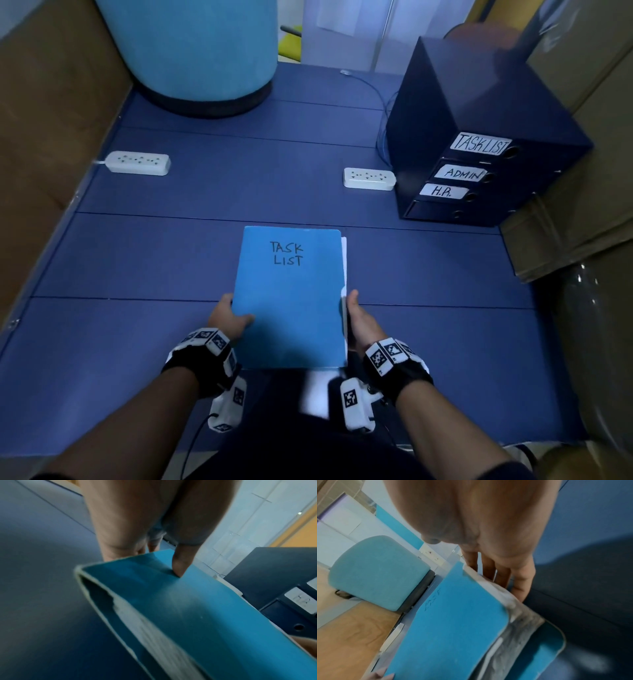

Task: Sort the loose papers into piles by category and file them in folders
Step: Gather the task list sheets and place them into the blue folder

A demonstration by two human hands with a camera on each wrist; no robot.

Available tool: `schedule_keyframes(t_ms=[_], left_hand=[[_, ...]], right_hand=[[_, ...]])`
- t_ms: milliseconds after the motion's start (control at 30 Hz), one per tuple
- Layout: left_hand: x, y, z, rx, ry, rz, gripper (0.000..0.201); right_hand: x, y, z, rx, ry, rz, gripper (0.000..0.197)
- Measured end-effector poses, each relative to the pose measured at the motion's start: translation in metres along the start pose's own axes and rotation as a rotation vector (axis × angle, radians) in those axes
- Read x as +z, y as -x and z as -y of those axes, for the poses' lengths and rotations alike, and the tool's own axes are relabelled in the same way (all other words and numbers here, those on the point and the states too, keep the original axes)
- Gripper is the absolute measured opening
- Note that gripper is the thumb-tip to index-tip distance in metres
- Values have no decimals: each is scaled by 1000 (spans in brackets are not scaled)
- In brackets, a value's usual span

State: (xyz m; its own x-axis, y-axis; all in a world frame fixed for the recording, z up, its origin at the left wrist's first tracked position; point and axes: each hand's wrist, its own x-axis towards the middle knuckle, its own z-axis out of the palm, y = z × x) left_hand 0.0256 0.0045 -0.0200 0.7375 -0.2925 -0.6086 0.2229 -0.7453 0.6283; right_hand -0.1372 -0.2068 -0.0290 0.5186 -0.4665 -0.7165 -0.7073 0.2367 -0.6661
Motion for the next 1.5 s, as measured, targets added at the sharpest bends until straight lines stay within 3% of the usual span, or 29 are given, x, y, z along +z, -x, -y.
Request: schedule_keyframes(t_ms=[100, 167, 267, 367, 500, 600, 700, 867, 1067, 1167, 1333, 1500], left_hand=[[-5, 5, 2, 84, 129, 82, 84], [-7, 8, 1, 143, 192, 107, 91], [-15, 20, -10, 252, 281, 128, 77], [-28, 25, -14, 329, 351, 130, 72], [-46, 35, -23, 424, 453, 146, 74], [-54, 47, -42, 455, 543, 185, 74], [-60, 58, -62, 491, 623, 245, 76], [-47, 79, -96, 515, 707, 354, 77], [-17, 97, -143, 546, 827, 293, 78], [-4, 100, -168, 571, 874, 276, 77], [17, 101, -199, 583, 879, 201, 76], [32, 104, -219, 586, 894, 156, 75]], right_hand=[[5, 19, 13, -39, 12, -23, 105], [11, 41, 31, -66, 42, -35, 95], [13, 47, 29, -103, 54, -41, 81], [8, 45, 15, -82, -22, -47, 100], [9, 68, 27, -150, -57, -111, 52], [11, 77, 33, -279, -28, -130, 60], [3, 95, 52, -389, 19, -290, 41], [-35, 118, 83, -562, 116, -422, 40], [-108, 107, 100, -582, 41, -307, 28], [-164, 89, 121, -611, 59, -379, 22], [-248, 28, 164, -540, 270, -571, 46], [-284, -21, 199, -446, 380, -614, 68]])
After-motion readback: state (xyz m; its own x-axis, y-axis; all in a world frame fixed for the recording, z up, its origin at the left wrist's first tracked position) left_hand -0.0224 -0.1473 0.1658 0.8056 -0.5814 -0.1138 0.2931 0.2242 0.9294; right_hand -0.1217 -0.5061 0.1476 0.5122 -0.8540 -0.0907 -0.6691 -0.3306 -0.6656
